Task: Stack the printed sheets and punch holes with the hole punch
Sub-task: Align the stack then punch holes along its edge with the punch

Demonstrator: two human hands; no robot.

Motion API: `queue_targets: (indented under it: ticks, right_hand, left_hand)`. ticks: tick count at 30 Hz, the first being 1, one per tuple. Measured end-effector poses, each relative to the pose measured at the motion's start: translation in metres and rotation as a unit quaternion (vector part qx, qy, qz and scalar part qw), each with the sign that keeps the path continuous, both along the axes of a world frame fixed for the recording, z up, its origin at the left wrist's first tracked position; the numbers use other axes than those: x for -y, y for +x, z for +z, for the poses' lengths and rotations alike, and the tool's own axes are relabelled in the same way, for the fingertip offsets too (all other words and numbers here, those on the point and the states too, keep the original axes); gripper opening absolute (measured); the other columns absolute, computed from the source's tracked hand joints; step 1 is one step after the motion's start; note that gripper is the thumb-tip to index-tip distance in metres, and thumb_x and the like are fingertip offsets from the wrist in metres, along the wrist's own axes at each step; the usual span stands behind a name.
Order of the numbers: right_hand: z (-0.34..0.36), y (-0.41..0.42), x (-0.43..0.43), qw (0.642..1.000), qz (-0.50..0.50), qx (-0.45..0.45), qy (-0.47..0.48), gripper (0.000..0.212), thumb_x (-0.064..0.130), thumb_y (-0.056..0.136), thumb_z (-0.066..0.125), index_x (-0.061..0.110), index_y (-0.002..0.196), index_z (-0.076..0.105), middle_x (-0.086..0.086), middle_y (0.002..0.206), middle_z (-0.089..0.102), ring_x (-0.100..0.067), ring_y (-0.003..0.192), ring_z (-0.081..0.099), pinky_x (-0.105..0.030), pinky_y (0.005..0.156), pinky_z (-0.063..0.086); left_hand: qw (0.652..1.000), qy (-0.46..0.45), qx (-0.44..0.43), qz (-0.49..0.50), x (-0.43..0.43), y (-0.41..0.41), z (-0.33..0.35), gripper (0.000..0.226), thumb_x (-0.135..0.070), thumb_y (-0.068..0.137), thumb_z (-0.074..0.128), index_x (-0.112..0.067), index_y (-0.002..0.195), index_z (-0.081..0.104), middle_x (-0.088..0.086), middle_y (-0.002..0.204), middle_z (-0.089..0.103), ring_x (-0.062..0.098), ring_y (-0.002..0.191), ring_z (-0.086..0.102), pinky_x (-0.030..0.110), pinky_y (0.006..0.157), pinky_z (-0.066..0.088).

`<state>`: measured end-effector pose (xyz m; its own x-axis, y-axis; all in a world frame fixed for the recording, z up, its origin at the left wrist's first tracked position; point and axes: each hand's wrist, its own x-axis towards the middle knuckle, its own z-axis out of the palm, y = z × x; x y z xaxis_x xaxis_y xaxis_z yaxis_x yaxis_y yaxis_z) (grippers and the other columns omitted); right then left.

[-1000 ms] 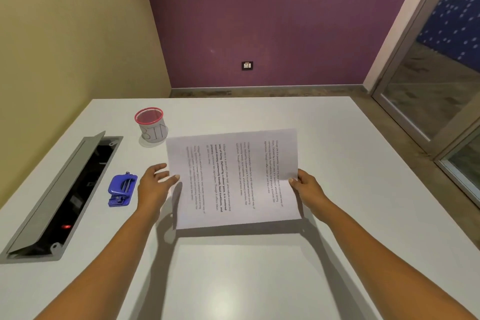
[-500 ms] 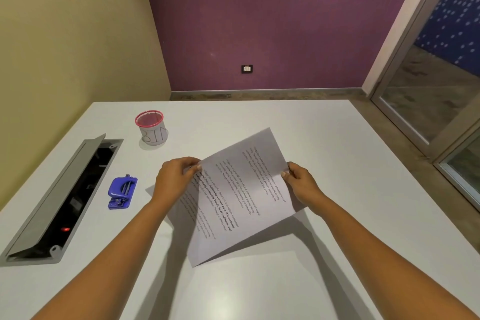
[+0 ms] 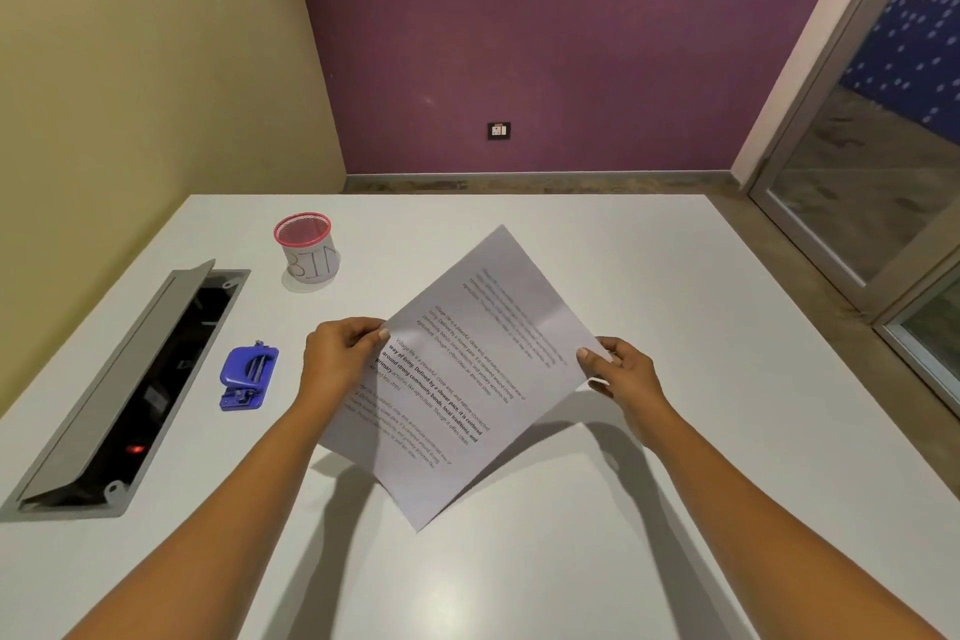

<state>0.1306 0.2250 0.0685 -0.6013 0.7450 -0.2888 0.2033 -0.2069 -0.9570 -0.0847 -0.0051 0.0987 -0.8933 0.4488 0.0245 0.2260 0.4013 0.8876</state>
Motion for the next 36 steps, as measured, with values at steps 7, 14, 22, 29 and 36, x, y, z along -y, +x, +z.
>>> queue_targets:
  ticks: [7,14,22,29,36]
  right_hand:
    - [-0.011,-0.008,0.017,0.996,0.039,-0.011,-0.080,0.010,0.013,0.086,0.061,0.020,0.093,0.060,0.002,0.087,0.069,-0.009,0.077,0.066,-0.025,0.075,0.045]
    - [-0.010,-0.031,0.032,0.996,0.064,-0.032,-0.060,0.026,0.009,0.092,0.053,0.013,0.117,0.056,-0.002,0.102,0.066,-0.017,0.088,0.063,-0.028,0.077,0.048]
    - [0.002,-0.042,0.027,0.995,0.003,-0.095,-0.011,0.022,0.004,0.091,0.052,0.009,0.112,0.057,-0.020,0.109,0.066,-0.022,0.085,0.059,-0.034,0.079,0.046]
    - [-0.003,-0.042,0.026,0.994,0.011,-0.105,0.023,0.019,0.003,0.089,0.056,0.017,0.101,0.060,0.002,0.099,0.067,-0.014,0.094,0.062,-0.024,0.089,0.050]
    - [-0.017,-0.047,0.026,0.997,0.029,-0.027,0.063,0.018,0.008,0.092,0.053,0.018,0.106,0.059,-0.001,0.107,0.064,-0.013,0.095,0.059,-0.018,0.082,0.045]
  left_hand:
    - [0.988,0.114,0.097,0.035,-0.007,0.001,-0.002,0.016,-0.010,0.084,0.063,-0.007,0.098,0.069,-0.003,0.078,0.069,0.005,0.065,0.064,0.016,0.062,0.049]
    - [0.975,0.167,0.138,0.040,-0.018,0.012,-0.010,0.014,-0.003,0.086,0.058,-0.003,0.098,0.065,-0.001,0.077,0.066,-0.009,0.053,0.061,0.004,0.052,0.045]
    - [0.962,0.230,0.147,0.016,-0.020,0.014,-0.015,0.013,-0.003,0.088,0.055,-0.008,0.098,0.061,-0.003,0.083,0.068,-0.001,0.068,0.065,0.009,0.063,0.050]
    - [0.962,0.224,0.159,0.003,-0.017,0.016,-0.029,0.017,0.001,0.088,0.053,-0.011,0.096,0.061,-0.005,0.091,0.066,0.000,0.084,0.062,0.010,0.078,0.050]
    - [0.970,0.163,0.178,0.010,-0.015,0.012,-0.044,0.015,-0.005,0.090,0.052,-0.008,0.103,0.061,0.002,0.102,0.063,0.010,0.087,0.059,0.021,0.087,0.045]
